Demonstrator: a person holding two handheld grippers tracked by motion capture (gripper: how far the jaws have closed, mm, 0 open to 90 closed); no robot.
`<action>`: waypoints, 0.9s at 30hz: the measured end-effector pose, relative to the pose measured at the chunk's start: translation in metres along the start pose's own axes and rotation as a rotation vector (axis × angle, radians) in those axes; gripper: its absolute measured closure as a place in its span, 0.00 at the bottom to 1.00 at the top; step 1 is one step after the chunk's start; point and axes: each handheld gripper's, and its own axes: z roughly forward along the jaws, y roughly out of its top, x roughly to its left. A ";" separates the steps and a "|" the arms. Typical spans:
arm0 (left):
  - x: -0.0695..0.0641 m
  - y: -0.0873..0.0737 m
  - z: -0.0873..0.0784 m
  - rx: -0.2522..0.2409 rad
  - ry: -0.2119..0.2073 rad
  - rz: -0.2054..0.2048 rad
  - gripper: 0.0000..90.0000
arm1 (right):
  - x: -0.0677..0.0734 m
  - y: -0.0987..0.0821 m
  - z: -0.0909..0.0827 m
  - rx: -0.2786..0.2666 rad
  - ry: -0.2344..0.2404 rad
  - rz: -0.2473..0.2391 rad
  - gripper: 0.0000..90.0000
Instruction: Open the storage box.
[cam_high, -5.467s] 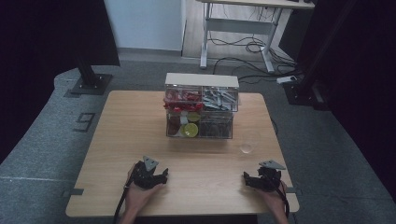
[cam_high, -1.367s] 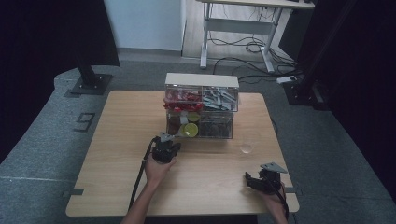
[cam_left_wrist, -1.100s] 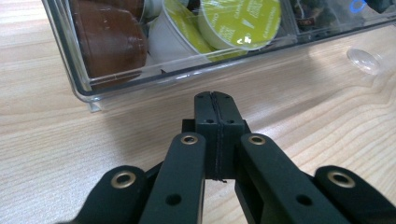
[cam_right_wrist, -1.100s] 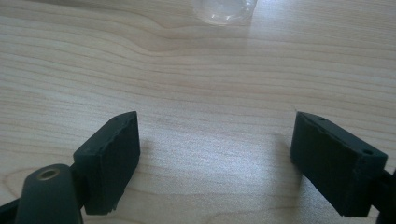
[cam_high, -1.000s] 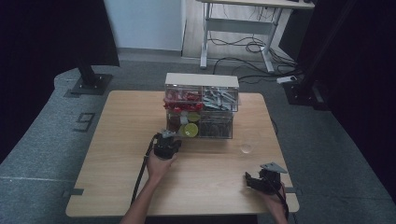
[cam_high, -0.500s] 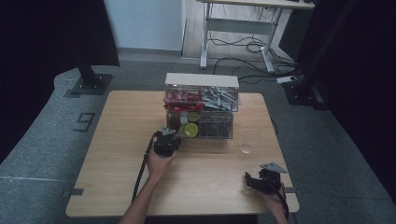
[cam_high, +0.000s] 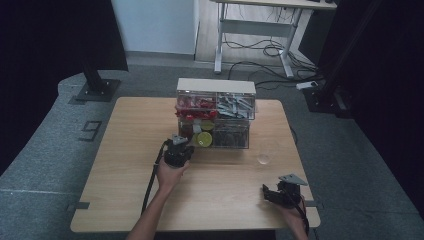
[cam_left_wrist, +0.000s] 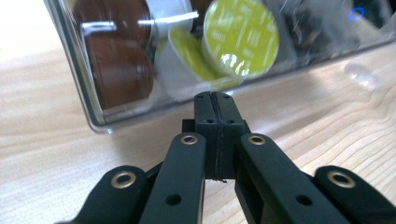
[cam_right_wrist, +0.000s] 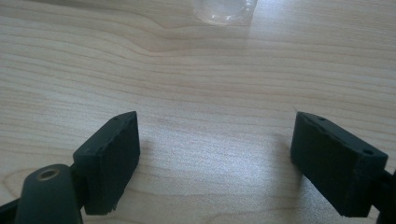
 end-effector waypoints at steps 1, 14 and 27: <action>-0.001 0.002 -0.001 -0.001 0.001 0.002 1.00 | 0.000 0.000 0.000 0.000 0.000 0.000 0.18; 0.000 -0.009 0.017 0.062 -0.028 -0.021 1.00 | 0.000 0.000 0.000 0.000 0.001 0.000 0.18; -0.002 -0.004 0.008 0.022 0.001 -0.005 1.00 | 0.000 0.000 0.000 0.000 0.002 -0.001 0.18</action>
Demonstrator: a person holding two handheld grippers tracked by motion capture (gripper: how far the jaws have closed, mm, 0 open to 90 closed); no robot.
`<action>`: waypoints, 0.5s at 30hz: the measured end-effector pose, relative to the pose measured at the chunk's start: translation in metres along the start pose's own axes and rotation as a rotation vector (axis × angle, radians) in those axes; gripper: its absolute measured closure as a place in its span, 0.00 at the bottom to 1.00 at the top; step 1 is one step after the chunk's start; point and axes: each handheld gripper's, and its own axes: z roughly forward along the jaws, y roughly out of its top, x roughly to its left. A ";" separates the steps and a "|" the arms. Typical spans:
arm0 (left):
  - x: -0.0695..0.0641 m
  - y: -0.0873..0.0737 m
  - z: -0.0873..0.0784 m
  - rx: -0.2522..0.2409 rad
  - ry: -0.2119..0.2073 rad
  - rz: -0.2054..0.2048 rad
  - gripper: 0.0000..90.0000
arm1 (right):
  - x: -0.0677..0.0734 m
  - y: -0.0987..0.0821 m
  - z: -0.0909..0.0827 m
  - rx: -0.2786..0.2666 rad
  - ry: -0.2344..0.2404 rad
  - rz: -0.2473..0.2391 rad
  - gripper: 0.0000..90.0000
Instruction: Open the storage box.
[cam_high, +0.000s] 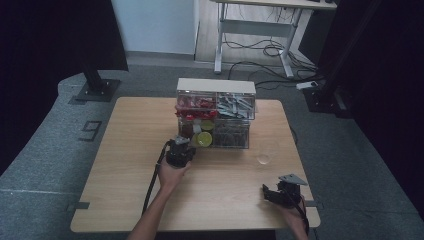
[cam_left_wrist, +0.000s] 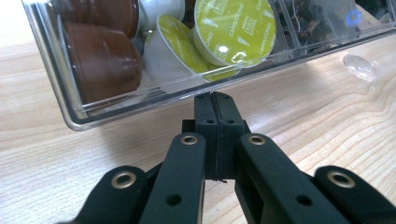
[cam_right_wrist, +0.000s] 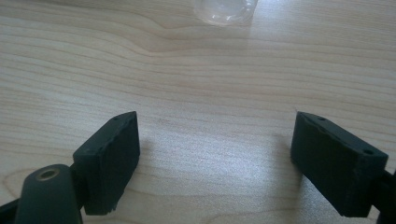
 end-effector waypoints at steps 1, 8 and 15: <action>0.001 0.001 -0.002 -0.015 0.000 -0.008 1.00 | 0.000 0.000 0.000 0.000 0.000 -0.001 0.18; 0.003 0.008 -0.009 -0.020 -0.009 -0.010 1.00 | 0.000 0.000 0.000 0.000 0.000 -0.001 0.18; 0.004 0.009 -0.010 -0.019 -0.016 -0.019 1.00 | 0.000 0.000 0.000 0.000 0.000 -0.001 0.18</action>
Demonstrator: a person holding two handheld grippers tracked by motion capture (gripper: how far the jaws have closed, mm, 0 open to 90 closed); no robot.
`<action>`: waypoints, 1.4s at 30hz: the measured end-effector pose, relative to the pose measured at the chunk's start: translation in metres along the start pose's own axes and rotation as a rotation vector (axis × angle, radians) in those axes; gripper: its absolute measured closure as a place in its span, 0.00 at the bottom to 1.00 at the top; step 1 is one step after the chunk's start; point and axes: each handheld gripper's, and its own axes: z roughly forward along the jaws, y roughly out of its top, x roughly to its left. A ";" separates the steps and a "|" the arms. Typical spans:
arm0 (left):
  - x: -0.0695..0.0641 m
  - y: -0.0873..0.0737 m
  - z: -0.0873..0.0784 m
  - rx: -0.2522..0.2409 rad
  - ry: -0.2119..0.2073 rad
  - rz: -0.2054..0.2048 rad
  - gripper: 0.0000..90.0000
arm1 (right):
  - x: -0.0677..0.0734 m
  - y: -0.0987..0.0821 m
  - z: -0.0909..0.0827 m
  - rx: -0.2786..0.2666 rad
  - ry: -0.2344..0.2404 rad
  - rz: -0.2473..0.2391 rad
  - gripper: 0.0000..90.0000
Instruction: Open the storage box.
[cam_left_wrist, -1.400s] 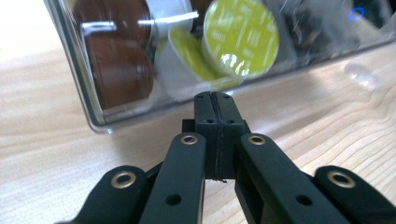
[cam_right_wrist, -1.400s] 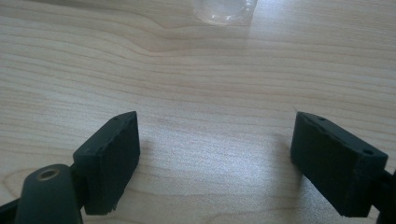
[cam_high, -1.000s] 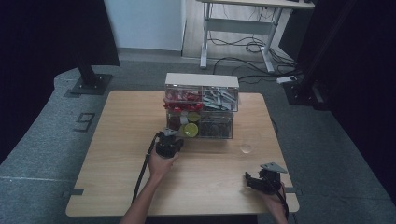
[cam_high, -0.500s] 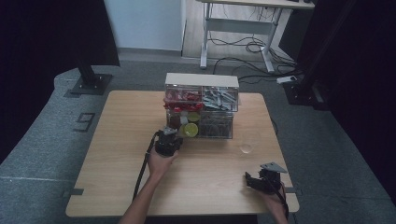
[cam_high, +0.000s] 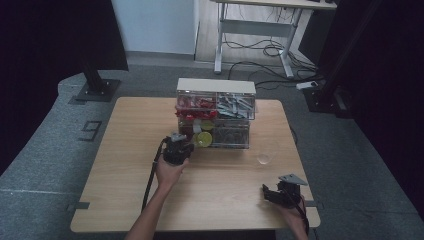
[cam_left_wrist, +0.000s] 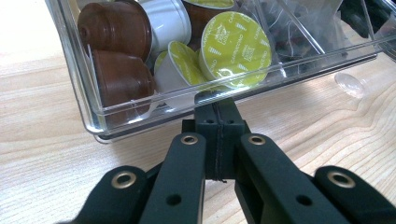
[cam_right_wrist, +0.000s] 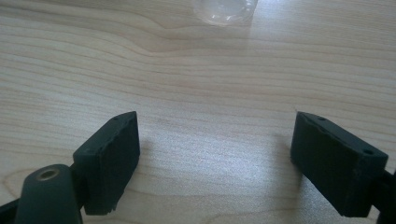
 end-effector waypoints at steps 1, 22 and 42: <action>0.001 0.001 -0.001 0.000 -0.002 0.001 1.00 | 0.000 0.000 0.000 0.000 0.000 0.001 0.18; -0.001 0.023 -0.018 -0.035 0.001 0.013 1.00 | 0.000 0.000 0.000 0.000 0.000 0.002 0.18; 0.000 0.039 -0.025 -0.050 -0.002 0.008 1.00 | 0.000 0.000 0.000 -0.001 0.000 -0.001 0.18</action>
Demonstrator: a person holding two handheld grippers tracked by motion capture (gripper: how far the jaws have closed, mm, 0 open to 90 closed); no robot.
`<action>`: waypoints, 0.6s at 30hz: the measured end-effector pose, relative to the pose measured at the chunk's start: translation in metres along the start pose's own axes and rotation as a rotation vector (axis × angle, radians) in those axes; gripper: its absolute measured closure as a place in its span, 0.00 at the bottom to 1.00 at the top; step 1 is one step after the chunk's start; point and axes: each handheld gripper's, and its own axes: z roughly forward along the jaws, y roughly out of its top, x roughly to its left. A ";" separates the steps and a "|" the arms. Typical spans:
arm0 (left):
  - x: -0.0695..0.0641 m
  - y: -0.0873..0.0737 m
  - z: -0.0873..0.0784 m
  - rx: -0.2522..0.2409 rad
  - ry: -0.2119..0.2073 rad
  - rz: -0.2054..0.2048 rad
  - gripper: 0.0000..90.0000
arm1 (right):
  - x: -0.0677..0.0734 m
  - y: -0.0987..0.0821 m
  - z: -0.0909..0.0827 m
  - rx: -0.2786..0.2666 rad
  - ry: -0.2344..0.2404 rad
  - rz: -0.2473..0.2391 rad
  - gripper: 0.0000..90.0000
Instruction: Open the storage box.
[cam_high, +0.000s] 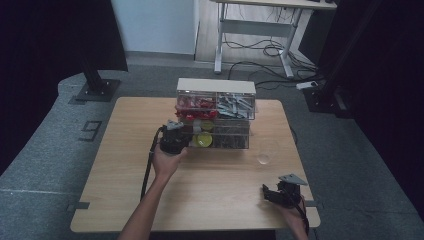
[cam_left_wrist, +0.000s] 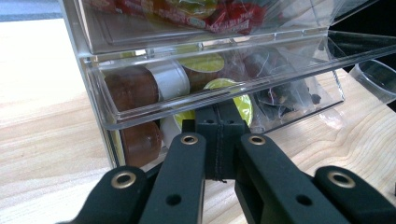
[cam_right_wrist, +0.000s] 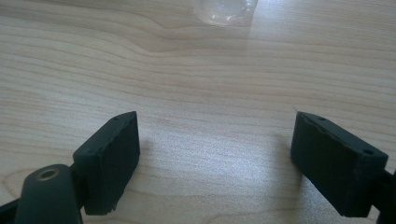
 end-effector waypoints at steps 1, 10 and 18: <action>-0.001 0.002 0.000 -0.002 0.001 0.000 1.00 | 0.000 0.000 0.000 0.002 0.000 0.001 0.18; -0.002 0.007 0.000 -0.006 0.004 0.002 1.00 | 0.000 0.000 0.000 0.002 0.000 0.001 0.18; -0.003 0.012 0.001 -0.011 0.011 0.009 1.00 | 0.000 0.000 0.000 0.001 0.000 0.001 0.18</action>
